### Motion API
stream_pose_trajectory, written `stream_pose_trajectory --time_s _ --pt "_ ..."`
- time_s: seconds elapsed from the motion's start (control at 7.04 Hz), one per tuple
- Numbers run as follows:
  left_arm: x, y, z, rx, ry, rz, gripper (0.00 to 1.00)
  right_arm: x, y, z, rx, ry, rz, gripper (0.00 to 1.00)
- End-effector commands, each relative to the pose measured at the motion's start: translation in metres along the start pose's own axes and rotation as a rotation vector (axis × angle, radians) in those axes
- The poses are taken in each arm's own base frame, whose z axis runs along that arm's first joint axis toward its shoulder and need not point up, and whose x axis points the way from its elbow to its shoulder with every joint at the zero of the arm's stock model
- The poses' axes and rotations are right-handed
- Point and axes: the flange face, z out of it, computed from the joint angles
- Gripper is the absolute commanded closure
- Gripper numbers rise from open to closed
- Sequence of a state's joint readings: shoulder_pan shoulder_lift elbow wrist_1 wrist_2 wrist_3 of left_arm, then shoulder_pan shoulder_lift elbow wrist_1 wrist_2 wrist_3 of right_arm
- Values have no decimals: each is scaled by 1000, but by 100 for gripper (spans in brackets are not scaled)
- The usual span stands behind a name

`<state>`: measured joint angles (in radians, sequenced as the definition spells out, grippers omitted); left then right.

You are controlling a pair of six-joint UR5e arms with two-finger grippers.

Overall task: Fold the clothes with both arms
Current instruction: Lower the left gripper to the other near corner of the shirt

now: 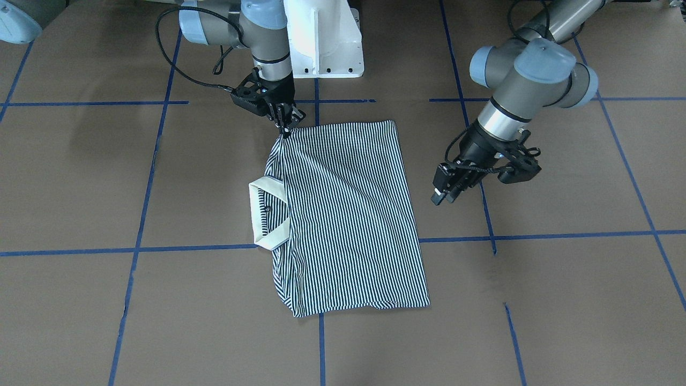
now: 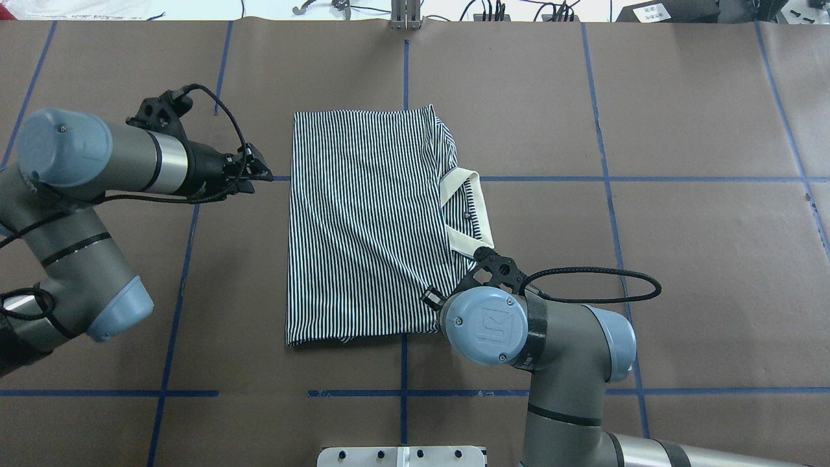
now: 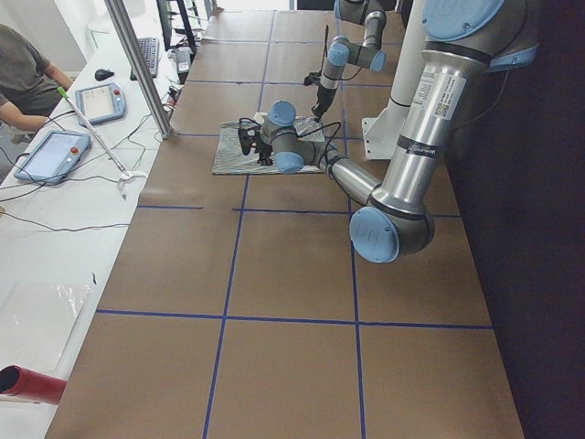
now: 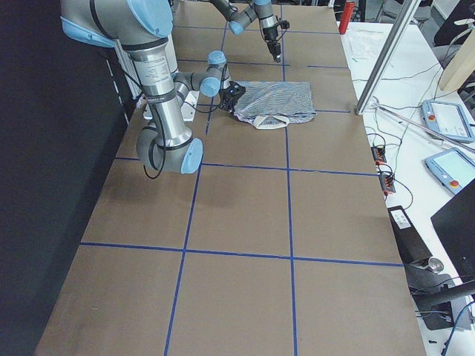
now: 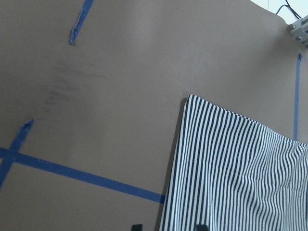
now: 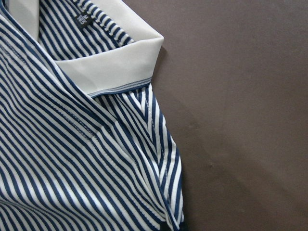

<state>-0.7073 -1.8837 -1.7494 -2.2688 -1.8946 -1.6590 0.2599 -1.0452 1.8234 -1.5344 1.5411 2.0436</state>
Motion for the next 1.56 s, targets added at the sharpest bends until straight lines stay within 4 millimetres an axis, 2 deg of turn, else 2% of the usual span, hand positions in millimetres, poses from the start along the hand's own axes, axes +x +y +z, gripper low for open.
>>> stream_pose_trajectory --time_s 0.0,0.14,0.28,0.43,0.57,0.71,1.14,1.28,1.42 --pt "-12 90 -10 -105 5 -160 52 6 3 1 1 9 -6 100" --pt "-23 142 11 -132 -38 -224 52 6 4 0 -2 10 -7 100" --pt "-30 174 27 -110 -98 -213 52 6 4 0 -2 10 -7 100" --pt "-34 189 33 -84 -110 -198 52 6 4 -1 -3 8 -7 100" --pt "-36 190 34 -74 -123 -197 52 5 4 -1 -5 8 -7 100" --pt "-42 201 38 -68 -194 -189 44 5 6 -2 -8 7 -8 100" --pt "-46 227 40 -98 -236 -168 45 3 7 -3 -10 3 -10 100" --pt "-47 229 40 -101 -237 -166 51 3 7 -3 -10 3 -8 100" --pt "-46 229 40 -100 -235 -166 65 3 7 -3 -10 3 -10 100"
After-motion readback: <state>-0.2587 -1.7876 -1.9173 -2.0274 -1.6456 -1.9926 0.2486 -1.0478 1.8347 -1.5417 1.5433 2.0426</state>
